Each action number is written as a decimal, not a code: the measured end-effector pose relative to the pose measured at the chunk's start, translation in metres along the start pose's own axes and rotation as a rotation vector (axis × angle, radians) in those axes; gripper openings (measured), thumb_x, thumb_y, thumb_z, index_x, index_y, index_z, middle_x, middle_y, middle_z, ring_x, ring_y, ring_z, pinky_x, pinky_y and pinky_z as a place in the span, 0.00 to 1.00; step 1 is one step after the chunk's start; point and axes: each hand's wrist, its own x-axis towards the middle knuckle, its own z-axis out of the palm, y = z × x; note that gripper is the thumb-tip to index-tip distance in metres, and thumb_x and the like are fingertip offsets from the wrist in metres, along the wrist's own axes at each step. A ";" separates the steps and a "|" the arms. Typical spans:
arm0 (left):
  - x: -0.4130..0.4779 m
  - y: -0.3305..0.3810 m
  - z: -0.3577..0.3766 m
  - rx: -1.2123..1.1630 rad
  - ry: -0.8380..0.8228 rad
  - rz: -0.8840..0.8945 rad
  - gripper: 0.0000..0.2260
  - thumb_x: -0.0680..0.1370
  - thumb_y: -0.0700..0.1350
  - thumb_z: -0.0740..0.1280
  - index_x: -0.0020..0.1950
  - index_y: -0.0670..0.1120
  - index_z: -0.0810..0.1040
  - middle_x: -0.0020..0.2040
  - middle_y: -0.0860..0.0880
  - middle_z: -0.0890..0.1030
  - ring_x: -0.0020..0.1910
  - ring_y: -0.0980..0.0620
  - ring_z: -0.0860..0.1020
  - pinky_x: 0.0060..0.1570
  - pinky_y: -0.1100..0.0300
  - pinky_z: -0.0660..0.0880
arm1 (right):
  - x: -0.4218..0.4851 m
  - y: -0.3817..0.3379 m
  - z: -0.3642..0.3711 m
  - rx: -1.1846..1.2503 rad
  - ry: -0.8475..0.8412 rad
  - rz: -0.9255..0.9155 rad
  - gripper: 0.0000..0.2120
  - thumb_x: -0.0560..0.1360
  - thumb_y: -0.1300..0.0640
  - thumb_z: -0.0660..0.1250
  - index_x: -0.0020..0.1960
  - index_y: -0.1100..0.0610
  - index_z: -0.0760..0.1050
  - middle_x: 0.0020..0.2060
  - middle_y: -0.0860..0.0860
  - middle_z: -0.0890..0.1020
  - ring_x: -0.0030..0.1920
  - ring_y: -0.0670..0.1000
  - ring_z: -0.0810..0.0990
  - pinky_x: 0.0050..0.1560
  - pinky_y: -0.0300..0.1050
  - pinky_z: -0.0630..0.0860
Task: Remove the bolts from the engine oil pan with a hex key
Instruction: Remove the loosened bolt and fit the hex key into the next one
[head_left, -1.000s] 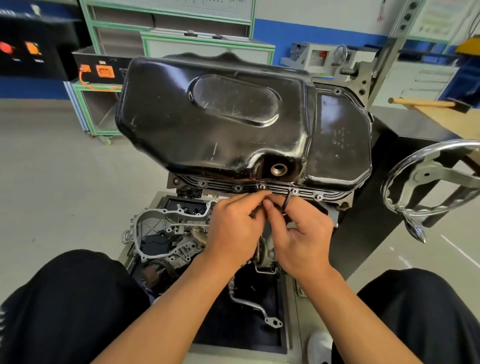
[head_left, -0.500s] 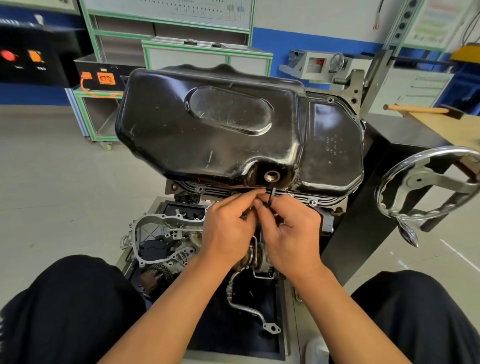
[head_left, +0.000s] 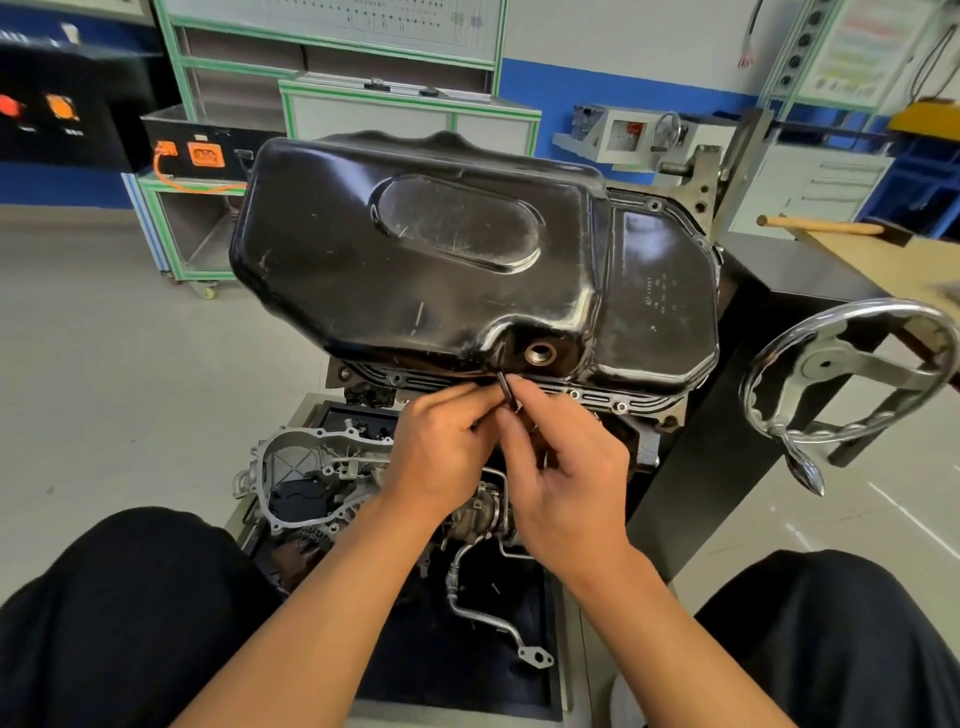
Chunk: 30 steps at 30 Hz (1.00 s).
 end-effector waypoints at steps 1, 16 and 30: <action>0.000 -0.001 0.000 0.000 0.007 0.001 0.13 0.78 0.45 0.63 0.55 0.43 0.85 0.49 0.49 0.86 0.48 0.51 0.85 0.44 0.54 0.82 | 0.001 0.000 0.000 0.008 -0.006 -0.003 0.13 0.77 0.66 0.69 0.61 0.65 0.80 0.42 0.53 0.83 0.42 0.47 0.81 0.44 0.38 0.78; -0.006 -0.005 0.001 0.067 -0.023 -0.028 0.10 0.78 0.39 0.65 0.44 0.36 0.84 0.38 0.42 0.84 0.37 0.42 0.83 0.34 0.47 0.79 | 0.010 -0.009 -0.009 -0.128 -0.143 -0.104 0.14 0.80 0.58 0.64 0.64 0.59 0.78 0.46 0.50 0.85 0.41 0.48 0.82 0.36 0.48 0.79; -0.004 0.001 -0.005 -0.025 -0.024 0.060 0.13 0.76 0.38 0.67 0.58 0.41 0.83 0.54 0.48 0.85 0.52 0.53 0.83 0.52 0.63 0.79 | 0.024 0.004 -0.019 -0.136 -0.365 -0.292 0.08 0.77 0.54 0.71 0.46 0.59 0.80 0.38 0.49 0.77 0.40 0.49 0.73 0.38 0.45 0.73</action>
